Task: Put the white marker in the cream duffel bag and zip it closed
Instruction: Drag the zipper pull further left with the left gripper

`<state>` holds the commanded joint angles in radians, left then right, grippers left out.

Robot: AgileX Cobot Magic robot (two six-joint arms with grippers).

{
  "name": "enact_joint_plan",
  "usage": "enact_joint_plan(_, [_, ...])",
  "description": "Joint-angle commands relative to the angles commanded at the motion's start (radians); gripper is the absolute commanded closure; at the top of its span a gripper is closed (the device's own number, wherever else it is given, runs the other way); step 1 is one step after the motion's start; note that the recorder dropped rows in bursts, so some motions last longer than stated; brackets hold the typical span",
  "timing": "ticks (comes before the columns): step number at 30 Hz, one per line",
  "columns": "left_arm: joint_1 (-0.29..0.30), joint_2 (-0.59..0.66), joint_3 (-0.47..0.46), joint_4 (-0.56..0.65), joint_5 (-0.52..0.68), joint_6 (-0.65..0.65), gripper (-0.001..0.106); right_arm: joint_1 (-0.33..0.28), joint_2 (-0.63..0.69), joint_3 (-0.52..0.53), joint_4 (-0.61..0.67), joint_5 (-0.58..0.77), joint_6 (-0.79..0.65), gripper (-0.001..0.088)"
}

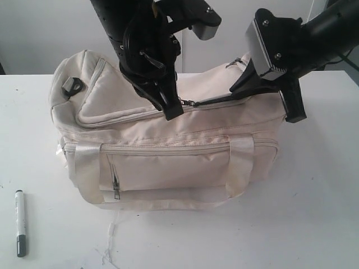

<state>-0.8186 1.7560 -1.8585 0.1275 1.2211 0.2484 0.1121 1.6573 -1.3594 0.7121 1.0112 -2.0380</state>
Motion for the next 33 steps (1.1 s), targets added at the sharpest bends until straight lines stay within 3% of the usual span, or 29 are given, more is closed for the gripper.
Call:
enact_joint_plan(19, [0.029,-0.010,0.080,0.001,0.000,0.000,0.105,0.000,0.000,0.000,0.000,-0.003,0.000,0.0868])
enact_joint_plan(33, [0.040,-0.074,0.082,0.037,0.000,0.002,0.105,0.000,0.000,0.000,0.000,-0.005,0.000,0.0868])
